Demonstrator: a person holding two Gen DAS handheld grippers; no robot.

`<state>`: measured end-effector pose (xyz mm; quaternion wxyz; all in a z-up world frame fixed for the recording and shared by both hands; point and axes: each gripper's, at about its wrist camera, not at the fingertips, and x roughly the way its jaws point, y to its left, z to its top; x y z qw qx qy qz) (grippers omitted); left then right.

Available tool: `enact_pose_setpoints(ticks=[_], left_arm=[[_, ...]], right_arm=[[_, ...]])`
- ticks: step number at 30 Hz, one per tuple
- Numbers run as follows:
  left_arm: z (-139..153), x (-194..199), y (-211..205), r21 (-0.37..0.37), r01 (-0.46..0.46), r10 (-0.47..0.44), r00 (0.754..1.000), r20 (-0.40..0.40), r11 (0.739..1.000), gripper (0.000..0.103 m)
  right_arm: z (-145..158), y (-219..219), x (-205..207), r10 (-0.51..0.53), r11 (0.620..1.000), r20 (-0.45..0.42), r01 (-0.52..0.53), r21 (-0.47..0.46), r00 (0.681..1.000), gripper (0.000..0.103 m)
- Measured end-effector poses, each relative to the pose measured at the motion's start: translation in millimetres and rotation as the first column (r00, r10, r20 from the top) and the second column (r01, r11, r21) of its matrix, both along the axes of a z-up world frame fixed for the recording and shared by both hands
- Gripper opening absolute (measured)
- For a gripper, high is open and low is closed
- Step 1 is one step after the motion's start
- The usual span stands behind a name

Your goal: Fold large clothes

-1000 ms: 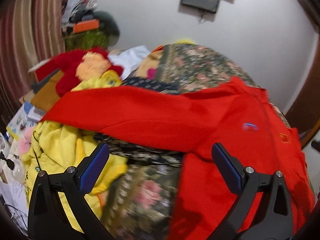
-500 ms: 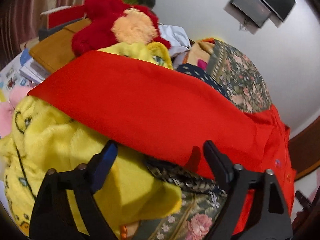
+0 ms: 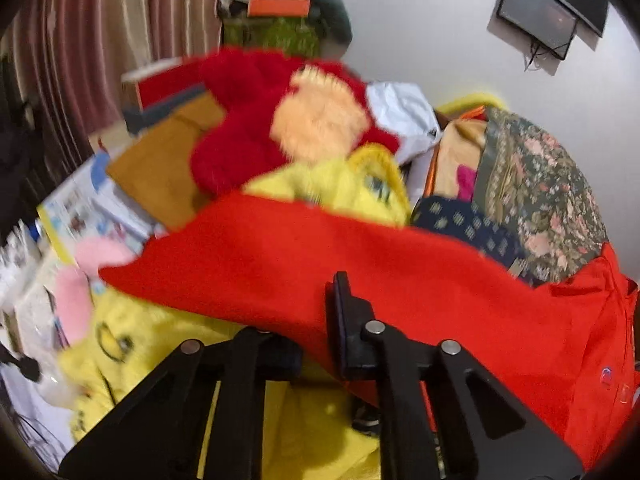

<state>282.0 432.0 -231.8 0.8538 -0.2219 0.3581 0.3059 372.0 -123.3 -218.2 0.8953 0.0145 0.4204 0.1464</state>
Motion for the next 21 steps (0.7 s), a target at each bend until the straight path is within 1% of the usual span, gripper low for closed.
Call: enact_pose_setpoints(ticks=[1, 4, 6, 9, 10, 11, 13, 14, 16, 19, 20, 21], left_arm=[[14, 4, -6, 0.046, 0.008, -0.008, 1.0, 0.0, 0.999, 0.008], [46, 19, -24, 0.141, 0.046, -0.048, 0.999, 0.011, 0.989, 0.005], [75, 33, -45, 0.216, 0.099, -0.106, 0.994, 0.021, 0.971, 0.004], [115, 54, -85, 0.325, 0.17, -0.192, 0.981, 0.035, 0.93, 0.004], [126, 59, -98, 0.345, 0.194, -0.222, 0.974, 0.043, 0.918, 0.004], [142, 69, -120, 0.369, 0.231, -0.271, 0.961, 0.059, 0.9, 0.004], [159, 82, -153, 0.402, 0.286, -0.342, 0.937, 0.073, 0.87, 0.004], [170, 92, -178, 0.42, 0.328, -0.395, 0.915, 0.081, 0.846, 0.004], [179, 106, -213, 0.438, 0.388, -0.466, 0.881, 0.083, 0.811, 0.003], [181, 126, -277, 0.46, 0.49, -0.578, 0.814, 0.062, 0.74, 0.003], [176, 134, -303, 0.464, 0.534, -0.619, 0.784, 0.041, 0.707, 0.003], [171, 137, -318, 0.466, 0.56, -0.642, 0.766, 0.024, 0.685, 0.003]], right_arm=[[4, -3, -2, -0.002, 1.0, 0.008, 0.002, 0.002, 1.0, 0.103], [14, -13, -6, -0.006, 1.0, 0.019, 0.006, 0.014, 1.0, 0.103], [20, -20, -9, -0.009, 1.0, 0.02, 0.009, 0.029, 1.0, 0.103], [25, -30, -11, -0.011, 0.999, 0.014, 0.01, 0.05, 1.0, 0.103], [27, -34, -13, -0.014, 0.998, 0.012, 0.013, 0.058, 1.0, 0.103], [29, -36, -13, -0.015, 0.998, 0.012, 0.014, 0.062, 1.0, 0.103], [32, -42, -16, -0.014, 0.997, 0.016, 0.013, 0.074, 1.0, 0.103], [33, -45, -17, -0.013, 0.997, 0.019, 0.011, 0.077, 1.0, 0.103], [37, -51, -20, -0.012, 0.997, 0.03, 0.009, 0.072, 0.999, 0.103], [43, -61, -25, -0.002, 0.998, 0.05, -0.001, 0.058, 0.999, 0.103], [45, -65, -27, 0.001, 0.999, 0.056, -0.004, 0.052, 0.998, 0.103], [46, -69, -29, 0.002, 0.999, 0.063, -0.005, 0.047, 0.998, 0.103]])
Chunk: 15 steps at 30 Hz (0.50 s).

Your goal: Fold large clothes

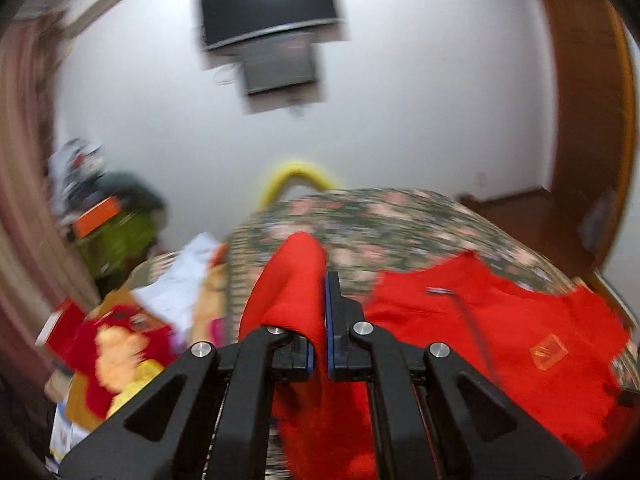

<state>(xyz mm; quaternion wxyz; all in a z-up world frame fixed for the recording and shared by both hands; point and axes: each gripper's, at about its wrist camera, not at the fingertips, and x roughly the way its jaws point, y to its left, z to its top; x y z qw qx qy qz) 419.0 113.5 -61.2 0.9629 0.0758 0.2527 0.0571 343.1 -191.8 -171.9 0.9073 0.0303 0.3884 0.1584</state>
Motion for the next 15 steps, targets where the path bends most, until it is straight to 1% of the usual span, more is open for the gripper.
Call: enact_pose_setpoints(ticks=[1, 2, 4, 5, 6, 7, 10, 13, 14, 15], left_arm=[[-9, 4, -20, 0.012, 0.039, -0.038, 0.999, -0.021, 0.999, 0.003], [-23, 10, -44, 0.021, 0.087, -0.086, 0.995, -0.059, 0.996, 0.003], [-46, 16, -75, 0.022, 0.147, -0.143, 0.982, -0.123, 0.989, 0.003], [-66, 18, -96, 0.012, 0.189, -0.184, 0.967, -0.179, 0.982, 0.003], [-79, 19, -108, 0.005, 0.213, -0.207, 0.955, -0.215, 0.977, 0.003], [-96, 19, -123, -0.002, 0.243, -0.235, 0.937, -0.26, 0.97, 0.003], [-145, 14, -160, -0.021, 0.315, -0.299, 0.874, -0.384, 0.949, 0.003], [-173, 8, -183, -0.033, 0.342, -0.319, 0.832, -0.453, 0.939, 0.003], [-185, 5, -190, -0.042, 0.348, -0.324, 0.814, -0.482, 0.937, 0.003], [-191, 3, -192, -0.054, 0.346, -0.326, 0.804, -0.497, 0.937, 0.003]], right_arm=[[1, -4, -1, 0.0, 1.0, 0.005, 0.0, -0.006, 1.0, 0.103], [2, -8, -3, -0.002, 1.0, 0.01, 0.002, -0.015, 1.0, 0.103], [2, -17, -7, -0.006, 1.0, 0.014, 0.006, -0.031, 1.0, 0.103], [1, -20, -7, -0.005, 0.999, 0.013, 0.006, -0.033, 1.0, 0.103], [0, -24, -7, -0.004, 0.999, 0.009, 0.004, -0.034, 1.0, 0.103], [-1, -27, -8, -0.003, 0.999, 0.004, 0.003, -0.034, 1.0, 0.103], [-7, -38, -10, -0.008, 0.999, -0.015, 0.007, -0.038, 1.0, 0.103], [-13, -47, -10, -0.016, 0.999, -0.04, 0.015, -0.035, 0.999, 0.103], [-16, -50, -11, -0.019, 0.999, -0.049, 0.018, -0.034, 0.999, 0.103], [-18, -51, -11, -0.021, 0.999, -0.058, 0.019, -0.034, 0.998, 0.103]])
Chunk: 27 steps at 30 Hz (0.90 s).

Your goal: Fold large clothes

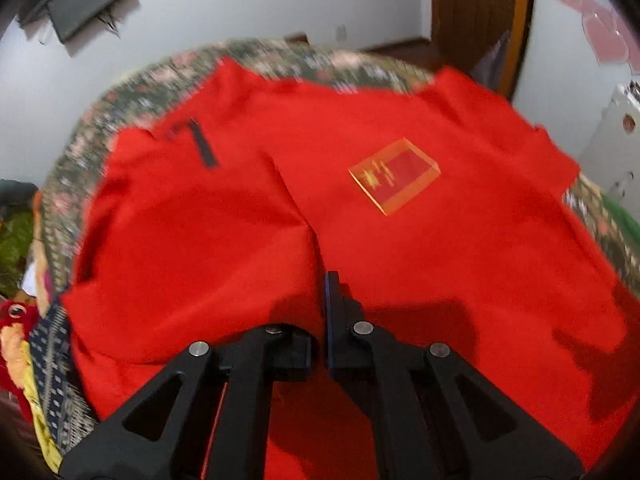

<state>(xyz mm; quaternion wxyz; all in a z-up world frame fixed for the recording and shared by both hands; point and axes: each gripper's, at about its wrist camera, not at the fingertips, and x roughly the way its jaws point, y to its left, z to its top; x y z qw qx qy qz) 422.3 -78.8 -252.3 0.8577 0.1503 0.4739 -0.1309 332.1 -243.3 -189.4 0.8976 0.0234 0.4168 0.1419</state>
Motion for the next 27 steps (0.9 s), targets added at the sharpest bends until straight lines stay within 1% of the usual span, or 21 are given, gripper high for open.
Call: enact_pose_setpoints(ticks=[2, 3, 4, 5, 6, 7, 8, 10, 13, 14, 18, 20, 21, 23, 27], left_arm=[[-11, -2, -2, -0.022, -0.019, 0.018, 0.999, -0.041, 1.0, 0.006], [-12, -3, 0, -0.035, -0.025, 0.023, 0.998, -0.052, 0.999, 0.014], [-11, -7, 1, -0.053, -0.027, 0.024, 0.998, -0.06, 0.998, 0.019], [-10, -11, 4, -0.077, -0.026, 0.02, 0.997, -0.073, 0.997, 0.032], [-9, -17, 7, -0.102, -0.024, 0.016, 0.996, -0.087, 0.994, 0.048], [-6, -22, 10, -0.114, -0.024, 0.013, 0.995, -0.094, 0.993, 0.056], [0, -30, 18, -0.12, -0.017, 0.007, 0.996, -0.09, 0.993, 0.061], [8, -41, 28, -0.115, -0.003, -0.006, 0.997, -0.075, 0.993, 0.061], [21, -57, 57, -0.103, -0.026, 0.022, 0.999, -0.044, 0.994, 0.071], [27, -63, 75, -0.106, -0.051, 0.048, 0.998, -0.03, 0.993, 0.073], [39, -71, 132, -0.106, -0.151, 0.152, 0.988, 0.005, 0.983, 0.074], [43, -75, 168, -0.099, -0.221, 0.225, 0.974, 0.027, 0.97, 0.074], [43, -77, 180, -0.095, -0.244, 0.248, 0.968, 0.033, 0.965, 0.074], [40, -76, 213, -0.091, -0.306, 0.311, 0.95, 0.041, 0.948, 0.075], [26, -73, 258, -0.111, -0.387, 0.391, 0.92, 0.02, 0.915, 0.075]], right_arm=[[-3, -1, 0, 0.002, 1.0, -0.012, -0.002, -0.005, 1.0, 0.103], [-3, -1, 0, 0.003, 1.0, -0.016, -0.003, -0.01, 1.0, 0.103], [-3, 1, -1, 0.004, 1.0, -0.018, -0.004, -0.015, 1.0, 0.103], [-2, 2, -1, 0.006, 1.0, -0.019, -0.007, -0.02, 1.0, 0.103], [-2, 3, -1, 0.009, 1.0, -0.021, -0.01, -0.025, 1.0, 0.103], [0, 6, -2, 0.014, 0.999, -0.02, -0.015, -0.032, 1.0, 0.103], [1, 8, -2, 0.018, 0.999, -0.018, -0.019, -0.039, 1.0, 0.103], [6, 15, -3, 0.03, 0.998, -0.013, -0.031, -0.053, 0.999, 0.103], [14, 31, -3, 0.058, 0.996, 0.002, -0.058, -0.067, 0.998, 0.103], [17, 39, -4, 0.072, 0.995, 0.007, -0.071, -0.073, 0.997, 0.103], [23, 74, -2, 0.13, 0.987, 0.022, -0.127, -0.103, 0.991, 0.103], [22, 97, 2, 0.169, 0.979, 0.022, -0.166, -0.118, 0.985, 0.103], [22, 110, 5, 0.191, 0.974, 0.023, -0.187, -0.126, 0.981, 0.103], [18, 134, 10, 0.229, 0.965, 0.02, -0.224, -0.138, 0.973, 0.103], [2, 185, 29, 0.3, 0.941, -0.007, -0.297, -0.163, 0.954, 0.103]])
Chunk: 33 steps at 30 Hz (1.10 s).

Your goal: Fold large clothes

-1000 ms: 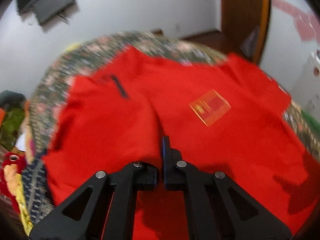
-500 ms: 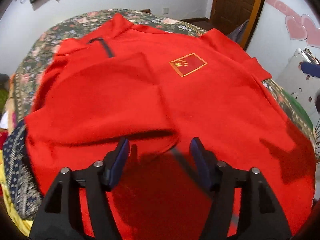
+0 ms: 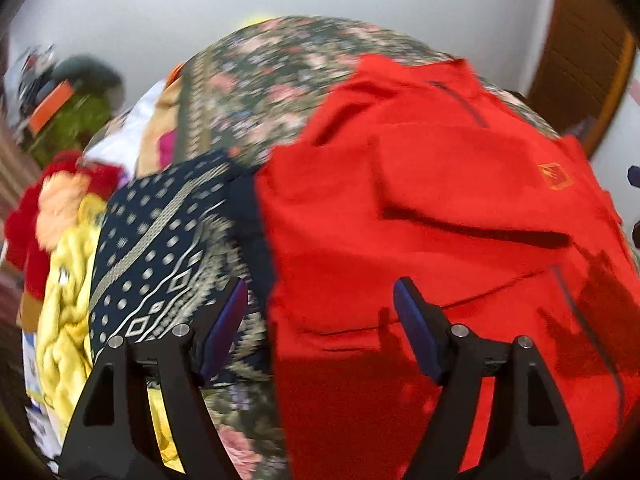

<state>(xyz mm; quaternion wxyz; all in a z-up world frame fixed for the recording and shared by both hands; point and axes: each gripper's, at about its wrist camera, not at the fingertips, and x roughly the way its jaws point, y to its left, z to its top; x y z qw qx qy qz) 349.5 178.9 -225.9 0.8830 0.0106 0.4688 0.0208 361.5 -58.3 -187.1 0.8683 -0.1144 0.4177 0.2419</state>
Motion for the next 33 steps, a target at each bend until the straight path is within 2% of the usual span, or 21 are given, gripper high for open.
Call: enact_pose_setpoints(ticks=[4, 11, 14, 16, 17, 20, 22, 24, 29, 31, 33], left_arm=[[-24, 2, 24, -0.006, -0.045, 0.045, 0.999, -0.02, 0.999, 0.075], [-65, 10, 32, -0.016, -0.043, 0.042, 0.997, -0.058, 0.999, 0.075], [-76, 14, 34, -0.027, -0.051, 0.049, 0.997, -0.056, 0.998, 0.075], [-77, 15, 32, -0.022, -0.051, 0.05, 0.998, -0.046, 0.998, 0.077], [-78, 15, 30, -0.009, -0.05, 0.05, 0.998, -0.04, 0.999, 0.077], [-82, 16, 24, 0.03, -0.047, 0.048, 0.998, -0.037, 0.998, 0.08], [-84, 16, 22, 0.048, -0.048, 0.05, 0.998, -0.035, 0.998, 0.081], [-85, 17, 21, 0.058, -0.052, 0.055, 0.998, -0.036, 0.997, 0.081], [-82, 19, 21, 0.074, -0.063, 0.068, 0.995, -0.068, 0.995, 0.081], [-73, 20, 21, 0.066, -0.068, 0.073, 0.994, -0.08, 0.995, 0.081], [-55, 17, 18, 0.049, -0.077, 0.079, 0.996, -0.047, 0.996, 0.081]], right_arm=[[-24, 47, 24, 0.054, 0.998, -0.032, -0.055, -0.032, 0.998, 0.103], [-77, 127, 60, 0.116, 0.982, -0.042, -0.121, -0.145, 0.992, 0.101], [-90, 149, 70, 0.128, 0.971, 0.02, -0.121, -0.207, 0.992, 0.089], [-97, 158, 74, 0.126, 0.964, 0.053, -0.109, -0.241, 0.991, 0.075], [-101, 161, 77, 0.131, 0.961, 0.052, -0.114, -0.25, 0.99, 0.072], [-105, 162, 83, 0.139, 0.964, 0.069, -0.119, -0.239, 0.988, 0.053], [-101, 161, 83, 0.152, 0.967, 0.064, -0.135, -0.216, 0.986, 0.023], [-94, 156, 83, 0.138, 0.979, 0.04, -0.13, -0.158, 0.99, 0.011], [-60, 121, 78, 0.085, 0.996, 0.05, -0.084, -0.024, 0.995, 0.007], [-43, 99, 75, 0.057, 0.998, 0.059, -0.059, 0.028, 0.997, 0.007], [-22, 71, 71, 0.028, 0.996, 0.066, -0.033, 0.077, 0.997, 0.007]])
